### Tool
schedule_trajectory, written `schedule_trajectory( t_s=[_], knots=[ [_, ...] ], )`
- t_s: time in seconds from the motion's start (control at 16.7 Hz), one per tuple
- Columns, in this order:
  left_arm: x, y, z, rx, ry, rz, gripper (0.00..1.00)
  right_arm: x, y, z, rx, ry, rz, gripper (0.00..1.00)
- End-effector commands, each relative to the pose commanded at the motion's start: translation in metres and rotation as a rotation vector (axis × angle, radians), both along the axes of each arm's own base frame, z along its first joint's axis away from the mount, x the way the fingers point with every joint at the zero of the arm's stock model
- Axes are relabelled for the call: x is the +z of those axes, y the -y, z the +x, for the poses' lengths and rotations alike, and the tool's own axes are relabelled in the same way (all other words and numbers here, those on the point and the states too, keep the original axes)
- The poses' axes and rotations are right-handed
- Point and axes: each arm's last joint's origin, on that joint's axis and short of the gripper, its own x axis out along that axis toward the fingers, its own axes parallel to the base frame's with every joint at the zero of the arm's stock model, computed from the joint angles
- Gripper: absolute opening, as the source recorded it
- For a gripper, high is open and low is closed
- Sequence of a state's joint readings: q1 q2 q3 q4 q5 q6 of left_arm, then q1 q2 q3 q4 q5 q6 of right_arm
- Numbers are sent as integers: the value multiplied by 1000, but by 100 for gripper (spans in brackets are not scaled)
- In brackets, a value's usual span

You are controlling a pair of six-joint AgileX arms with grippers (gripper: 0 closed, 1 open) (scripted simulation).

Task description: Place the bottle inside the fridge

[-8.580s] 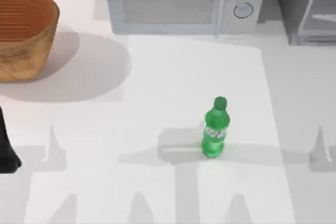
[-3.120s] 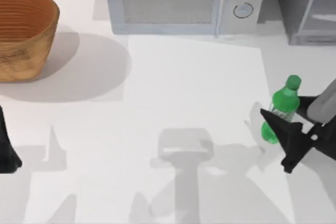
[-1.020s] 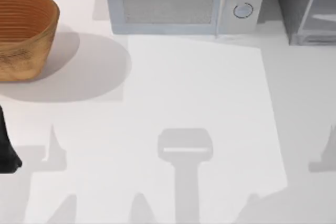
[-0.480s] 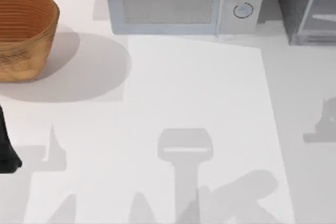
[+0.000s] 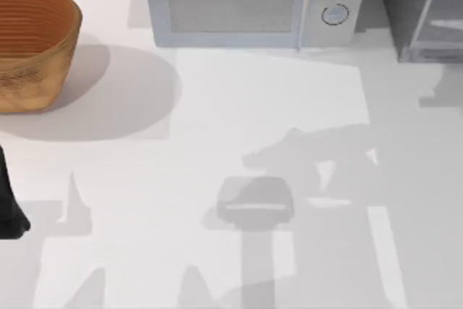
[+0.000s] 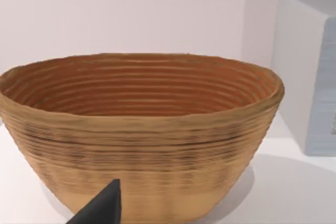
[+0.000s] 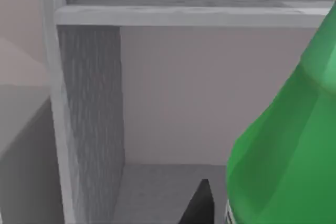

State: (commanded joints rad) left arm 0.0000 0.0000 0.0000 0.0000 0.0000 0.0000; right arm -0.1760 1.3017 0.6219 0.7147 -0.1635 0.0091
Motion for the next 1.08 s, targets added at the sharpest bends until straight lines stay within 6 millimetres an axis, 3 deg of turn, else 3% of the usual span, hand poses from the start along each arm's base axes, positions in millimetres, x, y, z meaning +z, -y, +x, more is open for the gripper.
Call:
schedule_trajectory(
  t_s=[0.24,0.42,0.66,1.08],
  knots=[
    [0,0,0,0,0,0,100,-51,29,74,2,-43,10,1],
    [0,0,0,0,0,0,100,-89,47,107,4,-43,13,1],
    [0,0,0,0,0,0,100,-117,60,125,6,-33,13,1],
    [0,0,0,0,0,0,100,-122,58,129,12,-44,18,1]
  ],
)
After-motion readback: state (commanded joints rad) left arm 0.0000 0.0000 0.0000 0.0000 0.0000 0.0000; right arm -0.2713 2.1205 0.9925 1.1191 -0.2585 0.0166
